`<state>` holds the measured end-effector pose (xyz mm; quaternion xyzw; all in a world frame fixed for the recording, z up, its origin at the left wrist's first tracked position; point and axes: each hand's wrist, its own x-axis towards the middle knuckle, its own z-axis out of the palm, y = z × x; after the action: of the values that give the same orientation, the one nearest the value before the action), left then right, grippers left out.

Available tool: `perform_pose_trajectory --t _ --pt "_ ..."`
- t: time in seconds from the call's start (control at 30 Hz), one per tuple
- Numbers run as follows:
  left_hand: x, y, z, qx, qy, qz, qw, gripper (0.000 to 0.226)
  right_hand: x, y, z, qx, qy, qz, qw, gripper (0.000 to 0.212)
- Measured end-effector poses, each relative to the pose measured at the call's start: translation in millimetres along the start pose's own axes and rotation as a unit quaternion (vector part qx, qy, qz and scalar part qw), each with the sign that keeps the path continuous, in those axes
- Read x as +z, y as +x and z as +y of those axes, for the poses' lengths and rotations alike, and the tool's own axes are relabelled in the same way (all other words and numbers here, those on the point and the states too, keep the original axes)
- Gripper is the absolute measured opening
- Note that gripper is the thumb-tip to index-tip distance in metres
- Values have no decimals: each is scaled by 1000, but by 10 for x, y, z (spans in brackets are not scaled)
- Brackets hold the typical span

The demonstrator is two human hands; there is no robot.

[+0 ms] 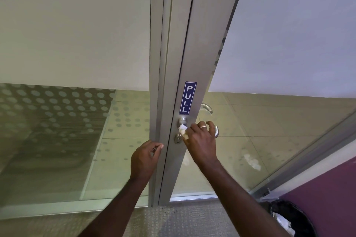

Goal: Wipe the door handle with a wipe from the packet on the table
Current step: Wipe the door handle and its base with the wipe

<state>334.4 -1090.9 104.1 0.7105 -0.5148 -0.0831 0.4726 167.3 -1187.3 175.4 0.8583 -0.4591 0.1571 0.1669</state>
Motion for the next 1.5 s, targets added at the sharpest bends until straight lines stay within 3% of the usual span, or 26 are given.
perform_pose_trajectory --t 0.43,0.67,0.87,1.27,1.4,1.5 --pt "-35 68 -115 -7 22 0 1000 5 51 5 632 -183 -11 50 982 22" --pt "-14 84 -193 -2 32 -6 999 6 91 9 1037 -209 -12 47 977 26" --pt "24 101 -198 4 33 -7 999 4 174 -64 1369 -198 -20 96 975 21" --pt "288 57 -36 17 13 -47 999 3 268 -20 1284 -102 -18 123 987 24" --pt "326 25 27 20 8 -58 998 3 284 -33 1156 0 50 96 994 18" --pt "324 20 61 24 6 -56 998 2 305 -116 955 171 149 67 972 15"
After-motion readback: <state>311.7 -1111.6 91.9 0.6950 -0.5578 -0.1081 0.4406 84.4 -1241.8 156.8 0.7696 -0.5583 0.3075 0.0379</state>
